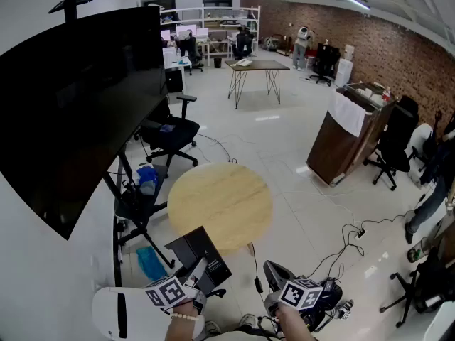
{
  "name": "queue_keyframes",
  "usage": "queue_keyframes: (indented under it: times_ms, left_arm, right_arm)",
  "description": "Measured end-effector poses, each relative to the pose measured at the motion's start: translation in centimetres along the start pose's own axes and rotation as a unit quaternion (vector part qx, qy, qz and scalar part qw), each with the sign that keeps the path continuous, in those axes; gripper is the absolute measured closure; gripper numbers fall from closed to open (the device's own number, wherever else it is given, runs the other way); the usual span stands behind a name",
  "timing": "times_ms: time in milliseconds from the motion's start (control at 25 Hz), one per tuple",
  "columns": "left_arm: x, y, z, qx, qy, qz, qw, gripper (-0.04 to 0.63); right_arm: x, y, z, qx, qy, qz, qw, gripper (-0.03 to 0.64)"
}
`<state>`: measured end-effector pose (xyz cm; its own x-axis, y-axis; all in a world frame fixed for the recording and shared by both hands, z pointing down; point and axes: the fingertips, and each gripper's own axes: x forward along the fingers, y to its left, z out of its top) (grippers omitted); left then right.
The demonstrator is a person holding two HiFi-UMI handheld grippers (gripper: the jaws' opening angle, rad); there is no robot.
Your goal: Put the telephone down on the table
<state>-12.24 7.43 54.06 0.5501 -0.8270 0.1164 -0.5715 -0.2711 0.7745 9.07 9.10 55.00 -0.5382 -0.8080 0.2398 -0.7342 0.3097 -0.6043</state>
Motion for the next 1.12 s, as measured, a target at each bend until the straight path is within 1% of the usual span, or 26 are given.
queue_keyframes:
  times_ms: [680,880,1120]
  left_arm:
    - [2.6,-1.5,-1.3,-0.003,-0.005,0.009,0.9999,0.425]
    - [2.9,-1.6,-1.6,0.000,-0.013,0.017,0.9998,0.425]
    - [3.4,-1.4,-1.9,-0.006,-0.020,0.033,0.9992,0.424]
  right_arm:
    - [-0.6,-3.8,1.2,0.024,0.003,0.013,1.000,0.612]
    - [-1.2,-5.2,1.3,0.031,0.004,0.020,0.999,0.612]
    - [-1.1,-6.8,0.9,0.042,0.014,0.021,0.999,0.612]
